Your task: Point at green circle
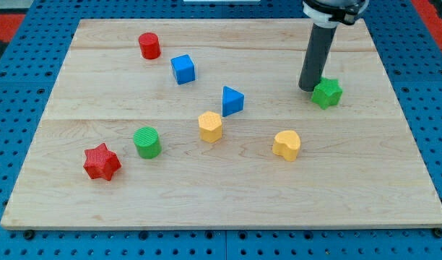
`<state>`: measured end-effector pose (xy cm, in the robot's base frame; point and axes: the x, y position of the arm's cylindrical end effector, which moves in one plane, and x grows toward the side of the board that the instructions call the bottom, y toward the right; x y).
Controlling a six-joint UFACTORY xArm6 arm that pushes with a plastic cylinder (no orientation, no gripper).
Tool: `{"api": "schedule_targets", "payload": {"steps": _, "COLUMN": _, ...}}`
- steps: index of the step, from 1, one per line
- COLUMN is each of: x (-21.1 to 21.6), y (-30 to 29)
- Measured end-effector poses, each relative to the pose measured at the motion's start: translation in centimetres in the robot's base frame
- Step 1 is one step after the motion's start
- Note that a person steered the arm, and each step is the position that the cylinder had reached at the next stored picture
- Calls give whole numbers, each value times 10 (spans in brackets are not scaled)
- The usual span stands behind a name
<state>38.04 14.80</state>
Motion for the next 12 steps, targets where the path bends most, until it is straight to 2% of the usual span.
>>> {"api": "schedule_targets", "payload": {"steps": 2, "x": -7, "y": -109}}
{"api": "schedule_targets", "payload": {"steps": 3, "x": -9, "y": -132}}
{"api": "schedule_targets", "payload": {"steps": 8, "x": -10, "y": -209}}
{"api": "schedule_targets", "payload": {"steps": 10, "x": -10, "y": -213}}
{"api": "schedule_targets", "payload": {"steps": 11, "x": 24, "y": -219}}
{"api": "schedule_targets", "payload": {"steps": 12, "x": 51, "y": -260}}
